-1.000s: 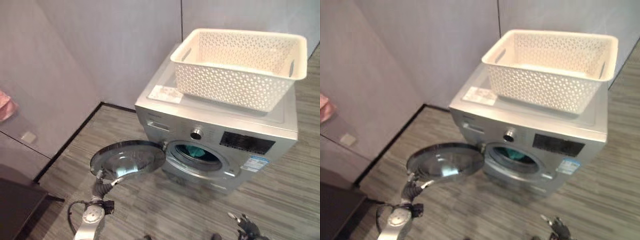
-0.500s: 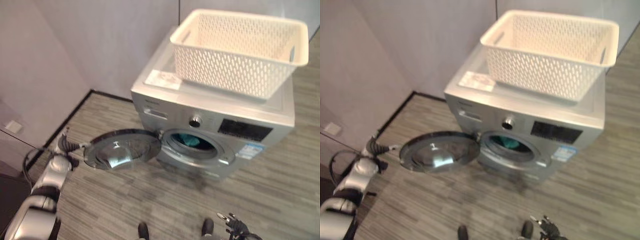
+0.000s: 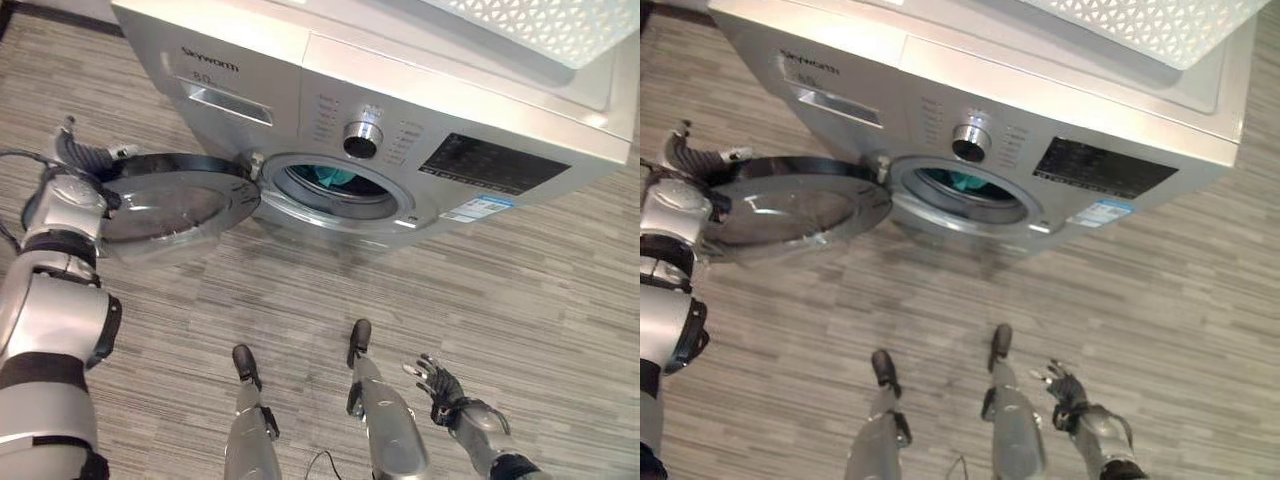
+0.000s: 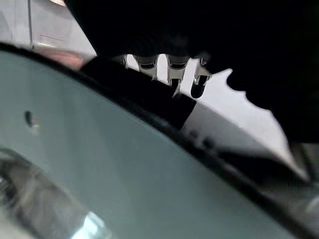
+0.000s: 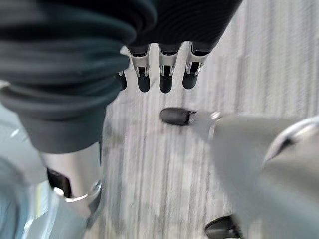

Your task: Grab the laundry basket,head to the washer,open it,put in the laundry and shut it.

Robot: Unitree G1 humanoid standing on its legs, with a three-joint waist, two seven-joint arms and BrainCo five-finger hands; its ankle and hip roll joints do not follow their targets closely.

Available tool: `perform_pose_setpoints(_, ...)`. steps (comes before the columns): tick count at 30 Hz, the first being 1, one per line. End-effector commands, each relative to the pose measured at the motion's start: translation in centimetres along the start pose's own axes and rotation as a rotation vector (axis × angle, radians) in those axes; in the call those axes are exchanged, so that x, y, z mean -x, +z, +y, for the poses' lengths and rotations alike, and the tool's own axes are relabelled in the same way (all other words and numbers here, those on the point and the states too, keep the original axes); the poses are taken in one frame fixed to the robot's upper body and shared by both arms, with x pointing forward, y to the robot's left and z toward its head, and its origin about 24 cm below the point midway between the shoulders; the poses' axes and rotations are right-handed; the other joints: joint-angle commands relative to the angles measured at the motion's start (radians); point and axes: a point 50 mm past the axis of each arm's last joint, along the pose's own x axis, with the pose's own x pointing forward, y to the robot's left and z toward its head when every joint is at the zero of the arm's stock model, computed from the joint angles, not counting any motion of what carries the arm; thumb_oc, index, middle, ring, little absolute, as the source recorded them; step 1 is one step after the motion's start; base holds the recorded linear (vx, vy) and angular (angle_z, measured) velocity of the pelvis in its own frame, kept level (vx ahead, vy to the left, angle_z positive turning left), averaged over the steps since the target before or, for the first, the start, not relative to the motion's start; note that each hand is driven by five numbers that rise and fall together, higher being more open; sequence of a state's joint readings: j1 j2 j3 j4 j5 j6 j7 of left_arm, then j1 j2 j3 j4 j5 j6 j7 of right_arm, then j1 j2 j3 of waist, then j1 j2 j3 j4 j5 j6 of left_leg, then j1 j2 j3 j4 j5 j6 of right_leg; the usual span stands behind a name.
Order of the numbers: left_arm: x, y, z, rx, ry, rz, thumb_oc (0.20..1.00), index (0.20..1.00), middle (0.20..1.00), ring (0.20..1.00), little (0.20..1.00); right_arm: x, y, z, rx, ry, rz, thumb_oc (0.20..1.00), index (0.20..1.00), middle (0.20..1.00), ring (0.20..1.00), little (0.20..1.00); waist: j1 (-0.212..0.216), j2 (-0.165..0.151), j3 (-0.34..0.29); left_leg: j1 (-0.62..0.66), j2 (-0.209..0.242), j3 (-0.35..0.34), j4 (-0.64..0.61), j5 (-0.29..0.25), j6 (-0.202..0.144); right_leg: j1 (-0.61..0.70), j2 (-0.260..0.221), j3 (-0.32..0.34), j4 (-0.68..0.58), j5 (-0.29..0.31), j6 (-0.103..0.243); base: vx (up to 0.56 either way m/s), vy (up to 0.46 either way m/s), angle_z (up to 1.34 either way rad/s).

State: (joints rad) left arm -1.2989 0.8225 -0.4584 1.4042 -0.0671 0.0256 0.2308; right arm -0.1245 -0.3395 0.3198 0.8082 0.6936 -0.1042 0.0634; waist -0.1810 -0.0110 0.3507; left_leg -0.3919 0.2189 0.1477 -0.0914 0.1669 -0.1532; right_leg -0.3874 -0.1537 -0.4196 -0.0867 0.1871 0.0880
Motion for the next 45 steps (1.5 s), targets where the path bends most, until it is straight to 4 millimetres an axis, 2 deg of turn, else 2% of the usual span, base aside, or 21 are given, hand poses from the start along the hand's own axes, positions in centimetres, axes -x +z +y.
perform_pose_setpoints(1, -0.3, -2.8, 4.3, -0.072, 0.12, 0.112, 1.0, 1.0, 1.0, 1.0, 1.0, 0.5, -1.0, -0.3, -0.056, -0.033, 0.004, 1.0, 1.0, 1.0, 1.0, 1.0, 0.013, -0.08, -0.023, 0.06, 0.042, 0.029, 0.004, -0.027, -0.027, -0.061, -0.037, 0.078, 0.099, -0.056, 0.099, 0.0, 0.0, 0.0)
perform_pose_setpoints(6, 0.1, -4.3, 2.2, -0.154, 0.016, 0.148, 1.0, 1.0, 1.0, 1.0, 1.0, 0.3, -1.5, 0.5, -0.034, -0.003, 0.028, 1.0, 1.0, 1.0, 1.0, 1.0, 0.013, -0.088, -0.018, 0.042, 0.042, 0.019, 0.004, -0.026, -0.027, -0.071, -0.038, 0.067, 0.091, -0.052, 0.099, 0.01, -0.011, 0.04)
perform_pose_setpoints(7, 0.9, -6.4, -0.9, -0.215, -0.13, 0.196, 1.0, 1.0, 1.0, 1.0, 1.0, 0.3, -2.3, 0.6, -0.017, -0.003, 0.067, 1.0, 1.0, 1.0, 1.0, 1.0, 0.014, -0.085, -0.022, 0.049, 0.04, 0.017, 0.004, -0.029, -0.025, -0.061, -0.038, 0.069, 0.091, -0.056, 0.096, 0.0, 0.0, 0.0)
perform_pose_setpoints(8, 0.9, -6.5, -0.9, -0.215, -0.131, 0.197, 1.0, 1.0, 1.0, 1.0, 1.0, 0.3, -2.3, 0.6, -0.016, -0.003, 0.067, 1.0, 1.0, 1.0, 1.0, 1.0, 0.014, -0.085, -0.022, 0.049, 0.04, 0.017, 0.004, -0.029, -0.025, -0.061, -0.038, 0.069, 0.091, -0.056, 0.096, 0.0, 0.0, 0.0)
perform_pose_setpoints(10, 2.7, -9.3, -4.9, -0.284, -0.345, 0.252, 1.0, 1.0, 1.0, 1.0, 1.0, 0.3, -3.3, 0.2, 0.007, -0.015, 0.133, 1.0, 1.0, 1.0, 1.0, 1.0, 0.015, -0.078, -0.032, 0.074, 0.038, 0.021, 0.004, -0.039, -0.024, -0.042, -0.039, 0.074, 0.094, -0.063, 0.093, 0.03, 0.026, 0.0)
perform_pose_setpoints(12, 3.3, -10.0, -6.1, -0.296, -0.402, 0.259, 1.0, 1.0, 1.0, 1.0, 1.0, 0.4, -3.5, 0.0, 0.007, -0.023, 0.147, 1.0, 1.0, 1.0, 1.0, 1.0, 0.014, -0.073, -0.036, 0.084, 0.036, 0.024, 0.004, -0.043, -0.024, -0.036, -0.04, 0.077, 0.095, -0.064, 0.092, 0.04, 0.041, -0.01)
perform_pose_setpoints(13, 5.0, -10.9, -9.7, -0.316, -0.533, 0.239, 1.0, 1.0, 1.0, 1.0, 1.0, 0.5, -4.0, -0.3, 0.015, -0.029, 0.169, 1.0, 1.0, 1.0, 1.0, 1.0, 0.016, -0.064, -0.043, 0.107, 0.03, 0.032, 0.004, -0.054, -0.021, -0.021, -0.043, 0.081, 0.097, -0.067, 0.09, 0.04, 0.05, -0.01)
perform_pose_setpoints(15, 5.9, -10.9, -11.4, -0.312, -0.573, 0.211, 1.0, 1.0, 1.0, 1.0, 1.0, 0.5, -3.9, -0.3, 0.022, -0.032, 0.169, 1.0, 1.0, 1.0, 1.0, 1.0, 0.019, -0.058, -0.044, 0.118, 0.027, 0.033, 0.004, -0.059, -0.019, -0.015, -0.044, 0.084, 0.099, -0.07, 0.089, 0.04, 0.044, 0.0)
perform_pose_setpoints(16, 8.5, -10.9, -15.5, -0.234, -0.662, 0.168, 1.0, 1.0, 1.0, 1.0, 1.0, 0.4, -3.7, -0.7, 0.026, -0.048, 0.167, 1.0, 1.0, 1.0, 1.0, 1.0, 0.027, -0.044, -0.041, 0.14, 0.019, 0.038, 0.004, -0.068, -0.014, -0.002, -0.05, 0.09, 0.103, -0.075, 0.088, 0.05, 0.045, 0.01)
perform_pose_setpoints(17, 10.3, -10.8, -17.6, -0.141, -0.706, 0.157, 1.0, 1.0, 1.0, 1.0, 1.0, 0.4, -3.5, -0.9, 0.01, -0.064, 0.161, 1.0, 1.0, 1.0, 1.0, 1.0, 0.034, -0.036, -0.038, 0.15, 0.013, 0.04, 0.004, -0.072, -0.011, 0.007, -0.055, 0.092, 0.106, -0.077, 0.088, 0.03, 0.027, 0.0)
perform_pose_setpoints(18, 10.3, -10.8, -17.7, -0.14, -0.707, 0.158, 1.0, 1.0, 1.0, 1.0, 1.0, 0.5, -3.5, -1.0, 0.011, -0.065, 0.162, 1.0, 1.0, 1.0, 1.0, 1.0, 0.034, -0.035, -0.038, 0.152, 0.013, 0.041, 0.004, -0.072, -0.011, 0.008, -0.054, 0.093, 0.106, -0.077, 0.088, 0.04, 0.062, 0.06)
perform_pose_setpoints(19, 14.2, -10.6, -21.5, 0.041, -0.822, 0.16, 1.0, 1.0, 1.0, 1.0, 1.0, 0.5, -3.5, -1.4, -0.01, -0.087, 0.164, 1.0, 1.0, 1.0, 1.0, 1.0, 0.043, -0.014, -0.034, 0.172, 0.005, 0.048, 0.004, -0.08, -0.006, 0.022, -0.059, 0.1, 0.111, -0.086, 0.086, 0.05, 0.071, 0.05)
perform_pose_setpoints(20, 16.5, -10.3, -23.3, 0.129, -0.895, 0.161, 1.0, 1.0, 1.0, 1.0, 1.0, 0.5, -3.4, -1.6, -0.011, -0.098, 0.165, 1.0, 1.0, 1.0, 1.0, 1.0, 0.046, -0.005, -0.034, 0.184, 0.001, 0.052, 0.004, -0.084, -0.004, 0.03, -0.062, 0.102, 0.112, -0.089, 0.085, 0.08, 0.093, 0.07)
perform_pose_setpoints(26, 25.7, -5.4, -29.2, 0.471, -1.141, 0.142, 1.0, 1.0, 1.0, 1.0, 1.0, 0.8, -3.7, -3.0, 0.004, -0.167, 0.201, 1.0, 1.0, 1.0, 1.0, 1.0, 0.037, 0.031, -0.054, 0.232, -0.01, 0.072, 0.004, -0.102, 0.003, 0.063, -0.059, 0.12, 0.104, -0.098, 0.082, 0.05, 0.037, -0.04)
perform_pose_setpoints(28, 28.0, -1.4, -30.6, 0.552, -1.206, 0.091, 1.0, 1.0, 1.0, 1.0, 1.0, 0.6, -3.6, -3.1, 0.013, -0.183, 0.208, 1.0, 1.0, 1.0, 1.0, 1.0, 0.017, 0.037, -0.064, 0.247, -0.012, 0.08, 0.004, -0.106, 0.004, 0.068, -0.055, 0.132, 0.1, -0.1, 0.084, 0.05, 0.009, -0.04)
perform_pose_setpoints(31, 30.0, 2.0, -31.3, 0.647, -1.254, 0.07, 1.0, 1.0, 1.0, 1.0, 1.0, 0.5, -3.9, -2.4, 0.019, -0.172, 0.22, 1.0, 1.0, 1.0, 1.0, 1.0, -0.004, 0.042, -0.074, 0.253, -0.011, 0.091, 0.004, -0.108, 0.003, 0.069, -0.051, 0.141, 0.094, -0.098, 0.084, 0.04, -0.001, -0.16)
perform_pose_setpoints(35, 29.6, 4.2, -30.7, 0.721, -1.233, -0.005, 1.0, 1.0, 1.0, 1.0, 1.0, 0.2, -3.4, -1.4, 0.046, -0.111, 0.187, 1.0, 1.0, 1.0, 1.0, 1.0, -0.02, 0.043, -0.085, 0.261, -0.005, 0.112, 0.004, -0.107, -0.001, 0.063, -0.044, 0.153, 0.087, -0.092, 0.088, 0.03, -0.015, -0.33)
perform_pose_setpoints(38, 29.1, 3.5, -29.8, 0.741, -1.242, -0.054, 1.0, 1.0, 1.0, 1.0, 1.0, 0.7, -3.6, -1.3, 0.097, -0.055, 0.175, 1.0, 1.0, 1.0, 1.0, 1.0, -0.016, 0.045, -0.091, 0.262, -0.004, 0.111, 0.004, -0.103, -0.003, 0.065, -0.043, 0.153, 0.087, -0.094, 0.088, 0.0, -0.047, -0.33)
perform_pose_setpoints(40, 29.0, 0.1, -28.4, 0.75, -1.277, -0.058, 1.0, 1.0, 1.0, 1.0, 1.0, 1.4, -3.6, -1.1, 0.231, 0.062, 0.178, 1.0, 1.0, 1.0, 1.0, 1.0, 0.01, 0.048, -0.087, 0.254, -0.004, 0.108, 0.004, -0.063, 0.001, 0.065, -0.048, 0.135, 0.092, -0.082, 0.074, 0.03, -0.057, -0.16)
perform_pose_setpoints(42, 28.9, -0.8, -28.2, 0.729, -1.29, -0.061, 1.0, 1.0, 1.0, 1.0, 1.0, 1.3, -3.5, -0.8, 0.267, 0.103, 0.186, 1.0, 1.0, 1.0, 1.0, 1.0, 0.021, 0.052, -0.086, 0.255, -0.004, 0.101, 0.004, -0.057, 0.001, 0.068, -0.047, 0.13, 0.093, -0.084, 0.073, -0.02, -0.041, 0.01)
perform_pose_setpoints(45, 29.2, -2.5, -28.2, 0.644, -1.323, -0.058, 1.0, 1.0, 1.0, 1.0, 1.0, -1.1, -1.7, 1.9, 0.553, 0.22, 0.22, 1.0, 1.0, 1.0, 1.0, 1.0, 0.079, 0.067, -0.09, 0.234, -0.014, 0.063, 0.004, -0.05, 0.004, 0.079, -0.057, 0.106, 0.085, -0.084, 0.069, -0.02, -0.062, 0.19)
